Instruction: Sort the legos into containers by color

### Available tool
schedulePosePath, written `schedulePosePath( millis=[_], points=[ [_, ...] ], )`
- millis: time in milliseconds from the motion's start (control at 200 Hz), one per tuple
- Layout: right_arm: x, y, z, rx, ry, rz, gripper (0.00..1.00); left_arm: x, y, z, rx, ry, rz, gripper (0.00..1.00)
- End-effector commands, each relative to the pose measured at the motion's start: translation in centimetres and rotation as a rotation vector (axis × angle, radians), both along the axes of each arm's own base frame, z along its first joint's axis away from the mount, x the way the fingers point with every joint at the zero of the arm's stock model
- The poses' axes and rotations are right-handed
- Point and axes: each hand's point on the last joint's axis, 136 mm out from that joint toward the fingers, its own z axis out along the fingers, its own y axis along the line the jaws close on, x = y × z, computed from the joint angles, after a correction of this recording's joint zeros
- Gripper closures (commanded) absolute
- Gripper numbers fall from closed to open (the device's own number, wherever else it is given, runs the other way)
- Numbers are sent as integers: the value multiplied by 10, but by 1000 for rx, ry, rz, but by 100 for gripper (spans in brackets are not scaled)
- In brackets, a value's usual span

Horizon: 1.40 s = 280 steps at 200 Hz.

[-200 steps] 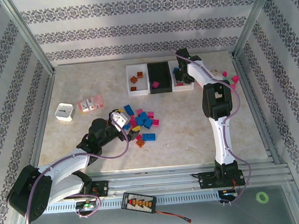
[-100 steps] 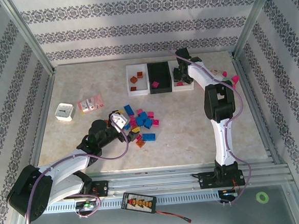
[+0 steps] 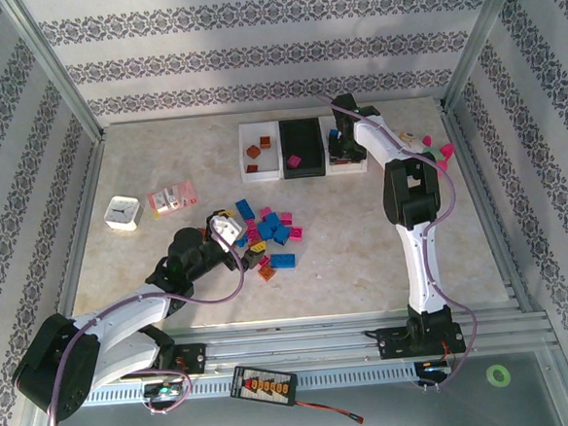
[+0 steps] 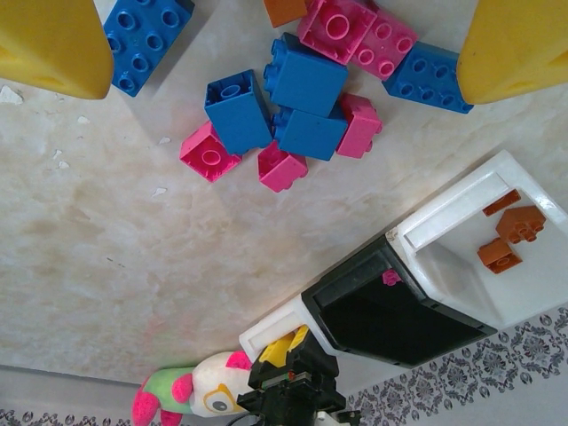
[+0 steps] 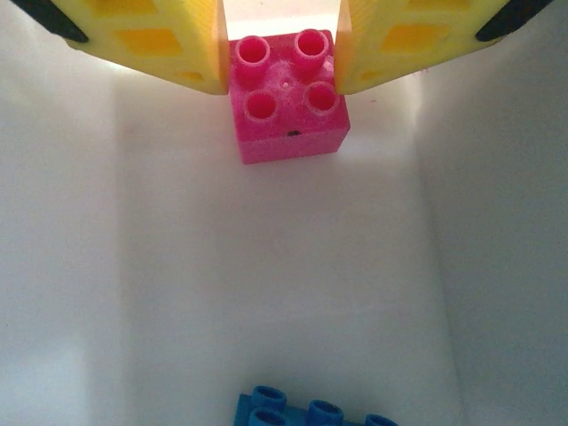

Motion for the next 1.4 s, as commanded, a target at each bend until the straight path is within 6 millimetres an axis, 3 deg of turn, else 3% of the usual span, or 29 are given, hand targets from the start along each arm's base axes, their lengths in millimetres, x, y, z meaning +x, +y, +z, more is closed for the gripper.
schedulePosePath(
  millis=[0, 245, 450, 789, 999, 1204, 1394],
  points=[
    [-14, -9, -12, -41, 96, 15, 63, 0, -4, 15, -32, -52, -13, 1],
    [-12, -7, -14, -11, 139, 45, 56, 1, -5, 15, -35, -59, -16, 1],
    [-10, -6, -8, -9, 124, 46, 69, -1, -3, 17, -39, -66, -11, 1],
    [13, 2, 55, -7, -102, 41, 76, -1, -2, 19, -33, -70, -7, 1],
    [10, 2, 80, -18, -167, 39, 75, -1, -3, 21, -37, -73, -9, 1],
    [0, 32, 112, 36, -257, 104, 75, 1, -3, 21, -37, -68, -5, 1],
    [-6, 83, 111, 96, -274, 191, 75, 2, -4, 17, -40, -54, -3, 1]
  ],
)
